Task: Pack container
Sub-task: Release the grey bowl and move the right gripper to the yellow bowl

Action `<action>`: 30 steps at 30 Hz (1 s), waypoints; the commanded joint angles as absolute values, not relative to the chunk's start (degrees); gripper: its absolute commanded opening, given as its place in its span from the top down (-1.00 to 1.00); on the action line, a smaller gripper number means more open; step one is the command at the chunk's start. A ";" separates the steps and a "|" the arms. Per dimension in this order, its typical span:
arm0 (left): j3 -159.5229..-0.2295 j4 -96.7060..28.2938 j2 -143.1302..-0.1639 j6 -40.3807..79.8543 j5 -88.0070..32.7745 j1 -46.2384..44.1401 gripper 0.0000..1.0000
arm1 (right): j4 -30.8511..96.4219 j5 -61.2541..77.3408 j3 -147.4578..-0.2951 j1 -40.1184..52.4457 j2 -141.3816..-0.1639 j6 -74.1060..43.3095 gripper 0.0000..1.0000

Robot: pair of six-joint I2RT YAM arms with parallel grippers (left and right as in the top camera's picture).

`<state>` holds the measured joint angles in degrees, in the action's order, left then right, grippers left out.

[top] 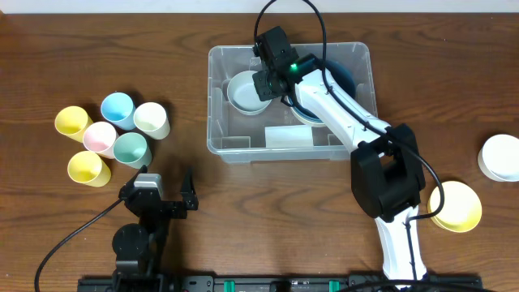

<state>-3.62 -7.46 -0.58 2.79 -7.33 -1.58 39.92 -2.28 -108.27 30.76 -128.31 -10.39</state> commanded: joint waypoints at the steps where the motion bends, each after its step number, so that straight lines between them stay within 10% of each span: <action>1: -2.72 -9.17 -0.23 2.24 -7.99 -1.30 -0.96 | 41.15 -1.21 -109.34 32.01 -125.80 -10.61 0.52; 14: -2.72 -9.17 -0.23 2.24 -7.99 -1.30 -0.96 | 61.78 -6.87 -110.69 28.51 -102.26 -12.56 0.36; 30: -2.72 -9.17 -0.23 2.22 -7.99 -1.30 -0.96 | 94.96 -9.58 -108.40 0.67 -87.33 -27.07 0.37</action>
